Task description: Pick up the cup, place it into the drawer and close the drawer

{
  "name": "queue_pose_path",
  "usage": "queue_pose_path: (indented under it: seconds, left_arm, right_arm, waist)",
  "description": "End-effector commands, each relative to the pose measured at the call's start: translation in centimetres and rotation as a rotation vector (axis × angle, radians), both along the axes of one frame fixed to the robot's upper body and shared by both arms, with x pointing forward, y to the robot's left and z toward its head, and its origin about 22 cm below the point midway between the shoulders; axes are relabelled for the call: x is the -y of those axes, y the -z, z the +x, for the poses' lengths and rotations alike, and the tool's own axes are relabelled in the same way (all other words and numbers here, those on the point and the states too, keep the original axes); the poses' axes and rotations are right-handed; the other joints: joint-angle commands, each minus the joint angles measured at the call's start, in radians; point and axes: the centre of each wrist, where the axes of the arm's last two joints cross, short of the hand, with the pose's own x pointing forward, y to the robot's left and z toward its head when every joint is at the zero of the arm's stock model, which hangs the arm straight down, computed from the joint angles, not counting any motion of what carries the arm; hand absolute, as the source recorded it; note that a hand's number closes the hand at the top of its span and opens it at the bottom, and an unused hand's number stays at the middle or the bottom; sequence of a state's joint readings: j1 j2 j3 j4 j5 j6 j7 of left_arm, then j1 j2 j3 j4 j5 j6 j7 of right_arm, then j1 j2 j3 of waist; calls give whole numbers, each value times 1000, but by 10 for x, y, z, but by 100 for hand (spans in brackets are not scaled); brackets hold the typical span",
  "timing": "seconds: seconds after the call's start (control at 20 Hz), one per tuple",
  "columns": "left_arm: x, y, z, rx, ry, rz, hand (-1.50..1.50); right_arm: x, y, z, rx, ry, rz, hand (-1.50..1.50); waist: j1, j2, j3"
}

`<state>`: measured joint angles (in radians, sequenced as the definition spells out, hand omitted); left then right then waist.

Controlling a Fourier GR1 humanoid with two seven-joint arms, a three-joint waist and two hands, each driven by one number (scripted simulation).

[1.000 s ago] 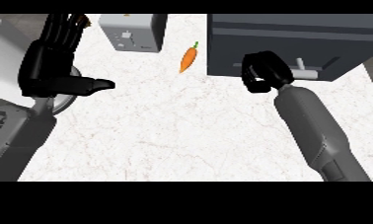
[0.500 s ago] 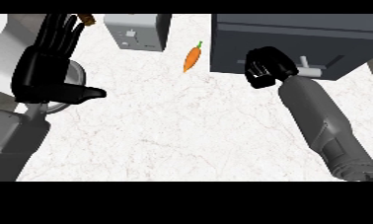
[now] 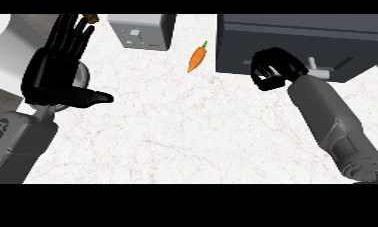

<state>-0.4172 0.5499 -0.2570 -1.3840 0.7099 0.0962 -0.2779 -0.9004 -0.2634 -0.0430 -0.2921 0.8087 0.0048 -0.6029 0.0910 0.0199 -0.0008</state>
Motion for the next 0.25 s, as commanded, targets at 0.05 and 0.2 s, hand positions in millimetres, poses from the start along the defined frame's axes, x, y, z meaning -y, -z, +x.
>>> queue_pose_path:
  seconds: [0.05, 0.2]
  left_arm:
    - [8, 3, 1, -12, 18, -13, -150]
    - [-1, 4, 2, -10, 9, 9, -150]
  right_arm:
    - [20, -47, 22, 93, 187, 10, 150]
    - [39, -49, 19, 99, 188, 11, 150]
  waist:
    - [25, 32, 6]
    - [25, 35, 6]
